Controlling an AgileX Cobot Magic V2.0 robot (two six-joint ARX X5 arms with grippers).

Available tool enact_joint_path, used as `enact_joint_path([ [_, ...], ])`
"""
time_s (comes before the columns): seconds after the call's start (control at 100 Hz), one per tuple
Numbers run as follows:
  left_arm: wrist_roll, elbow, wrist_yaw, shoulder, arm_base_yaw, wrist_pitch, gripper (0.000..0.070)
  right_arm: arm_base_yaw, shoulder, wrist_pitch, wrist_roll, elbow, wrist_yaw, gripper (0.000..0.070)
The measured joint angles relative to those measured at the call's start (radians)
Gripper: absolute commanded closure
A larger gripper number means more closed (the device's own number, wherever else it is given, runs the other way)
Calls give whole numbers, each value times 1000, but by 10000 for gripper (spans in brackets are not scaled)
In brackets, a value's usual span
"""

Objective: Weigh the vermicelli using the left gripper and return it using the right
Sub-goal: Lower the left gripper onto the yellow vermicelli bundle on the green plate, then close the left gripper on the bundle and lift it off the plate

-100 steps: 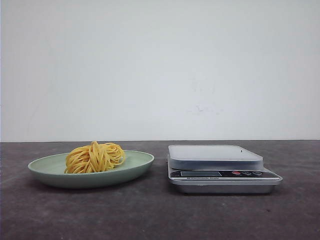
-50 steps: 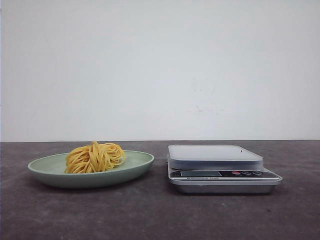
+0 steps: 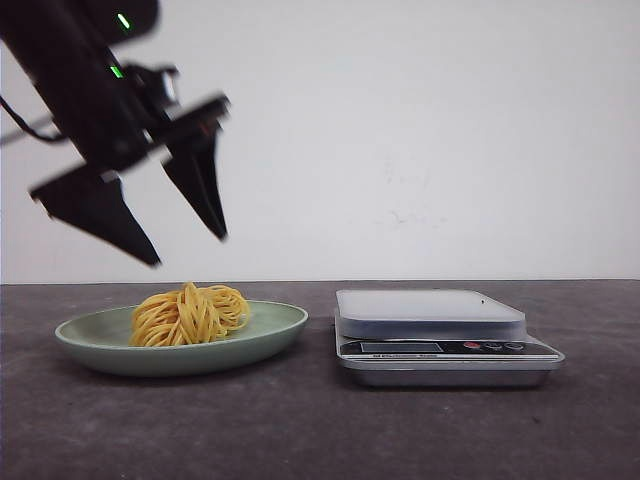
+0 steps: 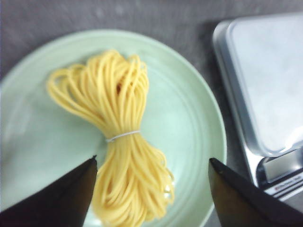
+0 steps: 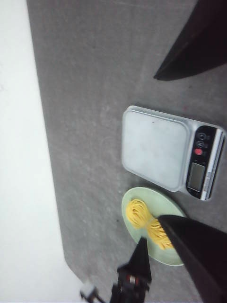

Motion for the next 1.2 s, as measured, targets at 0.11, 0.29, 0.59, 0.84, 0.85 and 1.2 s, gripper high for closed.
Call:
enact_joint_path([
  [0.11, 0, 7, -57, 61, -27, 0, 244, 2, 0, -17, -8, 0, 0, 127],
  [0.29, 5, 8, -121, 100, -53, 26, 271, 3, 0, -39, -18, 0, 0, 128],
  [0.59, 16, 10, -125, 105, -53, 61, 697, 4, 0, -43, -19, 0, 0, 147],
  [0.84, 37, 17, -147, 105, -51, 48, 697, 4, 0, -43, -19, 0, 0, 149],
  [0.85, 37, 17, -147, 105, -51, 48, 697, 4, 0, -43, -19, 0, 0, 149],
  [1.2, 64, 159, -141, 103, -54, -106, 697, 4, 0, -43, -19, 0, 0, 149],
])
